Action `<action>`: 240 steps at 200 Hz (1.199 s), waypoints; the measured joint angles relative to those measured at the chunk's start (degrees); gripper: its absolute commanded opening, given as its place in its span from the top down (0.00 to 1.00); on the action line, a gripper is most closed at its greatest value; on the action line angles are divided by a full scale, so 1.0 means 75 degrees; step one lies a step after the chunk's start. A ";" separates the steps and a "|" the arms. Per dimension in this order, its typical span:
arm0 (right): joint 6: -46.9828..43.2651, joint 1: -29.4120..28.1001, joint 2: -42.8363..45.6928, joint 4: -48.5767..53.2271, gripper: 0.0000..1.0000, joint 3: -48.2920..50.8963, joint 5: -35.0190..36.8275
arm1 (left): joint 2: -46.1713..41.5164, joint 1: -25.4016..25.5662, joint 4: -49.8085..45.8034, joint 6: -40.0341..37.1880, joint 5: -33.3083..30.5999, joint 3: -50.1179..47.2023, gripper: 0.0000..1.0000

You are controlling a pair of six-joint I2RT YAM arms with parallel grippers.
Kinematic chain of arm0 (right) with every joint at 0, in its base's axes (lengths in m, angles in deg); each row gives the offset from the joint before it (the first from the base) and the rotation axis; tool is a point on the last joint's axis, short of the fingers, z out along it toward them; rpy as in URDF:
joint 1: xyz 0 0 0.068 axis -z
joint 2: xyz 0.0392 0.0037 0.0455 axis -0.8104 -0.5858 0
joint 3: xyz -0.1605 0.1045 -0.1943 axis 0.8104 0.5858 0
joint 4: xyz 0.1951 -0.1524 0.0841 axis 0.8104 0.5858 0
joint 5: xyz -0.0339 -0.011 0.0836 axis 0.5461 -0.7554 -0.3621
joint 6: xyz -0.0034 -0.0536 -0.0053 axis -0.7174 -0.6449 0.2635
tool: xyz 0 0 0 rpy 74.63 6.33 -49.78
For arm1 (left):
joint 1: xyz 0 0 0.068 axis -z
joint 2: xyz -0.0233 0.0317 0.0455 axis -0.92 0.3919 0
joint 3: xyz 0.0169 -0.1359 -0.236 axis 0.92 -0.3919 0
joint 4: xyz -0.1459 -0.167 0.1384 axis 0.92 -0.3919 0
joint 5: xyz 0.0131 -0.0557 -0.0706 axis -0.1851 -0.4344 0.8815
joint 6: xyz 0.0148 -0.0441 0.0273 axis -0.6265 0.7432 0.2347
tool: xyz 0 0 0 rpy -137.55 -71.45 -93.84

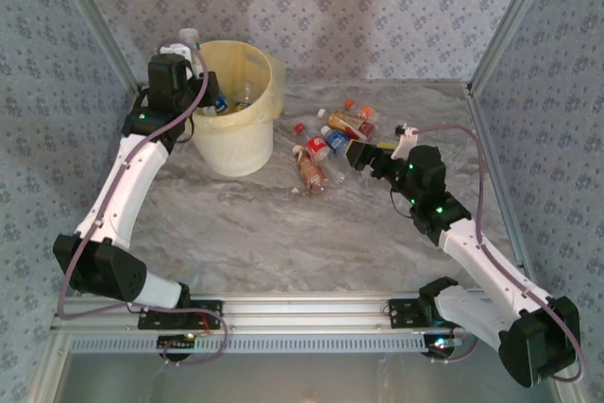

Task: Put the plastic bottles in the bin

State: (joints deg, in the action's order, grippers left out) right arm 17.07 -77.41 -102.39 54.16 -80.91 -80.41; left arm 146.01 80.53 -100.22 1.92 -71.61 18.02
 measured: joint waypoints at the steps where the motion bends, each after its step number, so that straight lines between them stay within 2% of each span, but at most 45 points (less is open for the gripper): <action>1: 0.0000 0.0000 0.0000 0.0006 0.00 0.0000 0.0003 | 0.0006 0.0000 -0.0023 0.0023 -0.0003 0.0000 0.35; 23: 0.0000 0.0000 -0.0020 0.0070 0.00 0.0000 0.0026 | 0.0146 0.0000 -0.0373 0.0210 -0.0085 0.0064 0.17; 35: 0.0000 0.0000 -0.0061 0.0102 0.00 0.0000 0.0026 | 0.0175 0.0000 -0.0519 0.0286 -0.0087 0.0131 0.13; 111: -0.0003 0.0000 -0.0507 0.0472 0.00 -0.0163 0.0058 | -0.0108 0.0000 -0.0711 0.0460 0.0513 0.0376 0.08; 158: -0.0181 0.0108 -0.0959 0.1029 0.00 -0.0498 0.0114 | -0.0586 0.0000 -0.0615 0.0629 0.1778 0.0323 0.03; 186: -0.0705 0.0388 -0.1483 0.1649 0.00 -0.0962 0.0108 | -0.1230 0.0000 -0.0087 0.0953 0.2856 -0.0417 0.02; 214: -0.1303 0.1008 -0.2468 0.2591 0.00 -0.1918 -0.0015 | -0.1807 0.0003 0.0332 0.1227 0.3861 -0.1105 0.02; 240: -0.1821 0.1565 -0.3625 0.3340 0.02 -0.3057 -0.0128 | -0.2282 0.0023 0.0691 0.1399 0.4368 -0.1693 0.02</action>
State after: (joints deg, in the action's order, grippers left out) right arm 3.41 -65.67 -129.58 79.21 -103.84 -81.37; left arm 128.90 80.71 -95.04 12.41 -38.85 5.32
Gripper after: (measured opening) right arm 0.993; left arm 0.979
